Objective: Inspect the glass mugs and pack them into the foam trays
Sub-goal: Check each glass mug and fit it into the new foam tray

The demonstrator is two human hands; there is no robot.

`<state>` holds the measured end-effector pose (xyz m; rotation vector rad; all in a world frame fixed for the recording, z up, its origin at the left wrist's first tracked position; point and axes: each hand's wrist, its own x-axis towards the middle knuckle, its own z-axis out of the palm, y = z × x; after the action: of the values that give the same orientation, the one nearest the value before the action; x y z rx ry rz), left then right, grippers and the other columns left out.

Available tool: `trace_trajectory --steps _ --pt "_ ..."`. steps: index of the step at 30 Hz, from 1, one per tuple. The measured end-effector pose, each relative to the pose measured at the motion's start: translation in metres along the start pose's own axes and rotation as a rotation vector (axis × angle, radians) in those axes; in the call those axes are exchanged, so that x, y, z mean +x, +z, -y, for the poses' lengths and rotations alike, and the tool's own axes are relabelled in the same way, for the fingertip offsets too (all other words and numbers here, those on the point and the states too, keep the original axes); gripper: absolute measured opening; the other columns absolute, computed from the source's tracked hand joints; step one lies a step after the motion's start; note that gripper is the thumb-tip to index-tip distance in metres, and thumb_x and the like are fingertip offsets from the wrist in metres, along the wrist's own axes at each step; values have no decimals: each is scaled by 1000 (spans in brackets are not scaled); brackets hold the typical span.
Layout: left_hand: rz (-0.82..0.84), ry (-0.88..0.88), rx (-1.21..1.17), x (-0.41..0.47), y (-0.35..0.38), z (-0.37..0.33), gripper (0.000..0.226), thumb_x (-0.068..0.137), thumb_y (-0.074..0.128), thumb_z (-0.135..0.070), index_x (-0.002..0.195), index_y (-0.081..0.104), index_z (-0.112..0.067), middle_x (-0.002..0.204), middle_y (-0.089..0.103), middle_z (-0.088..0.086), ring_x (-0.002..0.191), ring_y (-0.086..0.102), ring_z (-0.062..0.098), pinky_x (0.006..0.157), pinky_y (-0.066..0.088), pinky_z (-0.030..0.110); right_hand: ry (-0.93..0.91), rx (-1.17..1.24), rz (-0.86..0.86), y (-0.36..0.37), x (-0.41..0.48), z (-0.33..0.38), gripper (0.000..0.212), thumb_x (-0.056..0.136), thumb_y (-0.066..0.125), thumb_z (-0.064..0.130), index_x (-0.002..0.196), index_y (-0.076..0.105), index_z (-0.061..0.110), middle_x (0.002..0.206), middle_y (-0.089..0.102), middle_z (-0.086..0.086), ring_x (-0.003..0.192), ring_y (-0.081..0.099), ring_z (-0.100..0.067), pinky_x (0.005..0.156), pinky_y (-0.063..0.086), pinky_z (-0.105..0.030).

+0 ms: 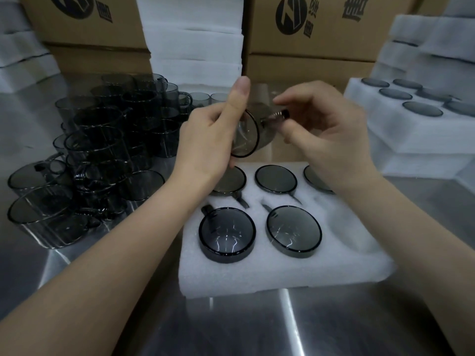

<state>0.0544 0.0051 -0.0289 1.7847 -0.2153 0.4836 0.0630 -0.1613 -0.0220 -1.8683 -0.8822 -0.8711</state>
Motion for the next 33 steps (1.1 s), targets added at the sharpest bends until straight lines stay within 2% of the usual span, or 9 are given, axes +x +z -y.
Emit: trace_trajectory --steps 3,5,7,11,15,19,22,29,33 --pt "-3 -1 88 -2 1 -3 80 74 35 -80 55 37 -3 51 42 6 50 49 30 57 46 43 -39 -145 -54 -2 -2 -1 10 86 63 6 94 69 6 79 64 2 62 62 -17 58 51 -34" --pt "66 44 93 -2 2 -3 69 72 39 -79 58 52 -12 54 50 -5 53 52 25 58 44 40 -10 -188 -117 -3 -3 -4 13 87 57 6 93 68 2 73 66 -7 55 62 -20 54 51 -35" --pt "145 99 84 -4 4 -5 43 68 54 -72 87 66 -36 74 64 -21 67 61 4 67 49 30 60 -165 -174 -4 -2 -5 14 86 53 8 93 65 7 72 66 -5 53 63 -18 53 52 -33" --pt "144 211 161 -5 5 -3 61 65 80 -50 118 59 -28 105 66 -22 103 61 -1 95 50 34 154 -226 -134 -3 1 -8 30 83 46 0 102 66 12 85 60 16 67 64 -12 64 51 -18" --pt "58 206 151 -8 4 -5 51 69 78 -48 113 65 -25 100 70 -15 96 64 1 90 52 34 188 -230 45 -2 1 -7 47 83 39 -3 119 65 14 85 63 13 58 64 -13 65 55 -27" --pt "-24 159 204 -8 5 -5 40 69 74 -56 86 71 -21 63 63 -20 60 55 -6 59 41 12 172 -319 212 -4 2 -9 44 92 42 1 131 56 13 94 65 7 68 55 -6 74 46 -16" --pt "-23 141 196 -8 5 -4 39 72 74 -55 72 69 -16 48 53 -22 49 49 -4 48 31 6 152 -387 260 -6 1 -8 43 94 44 1 134 54 9 106 70 -13 76 62 -24 78 48 -34" --pt "-29 141 206 -7 5 -3 46 73 66 -60 71 65 -14 51 54 -20 53 49 -2 52 33 10 246 -248 318 -3 1 -8 48 92 38 2 136 53 11 110 56 9 72 49 8 79 38 -9" --pt "8 129 107 -5 2 -3 54 69 60 -64 83 66 -13 68 61 -11 65 52 2 64 40 19 497 244 239 -2 5 -2 47 77 36 10 114 63 22 90 62 -6 65 59 -13 63 50 -29"
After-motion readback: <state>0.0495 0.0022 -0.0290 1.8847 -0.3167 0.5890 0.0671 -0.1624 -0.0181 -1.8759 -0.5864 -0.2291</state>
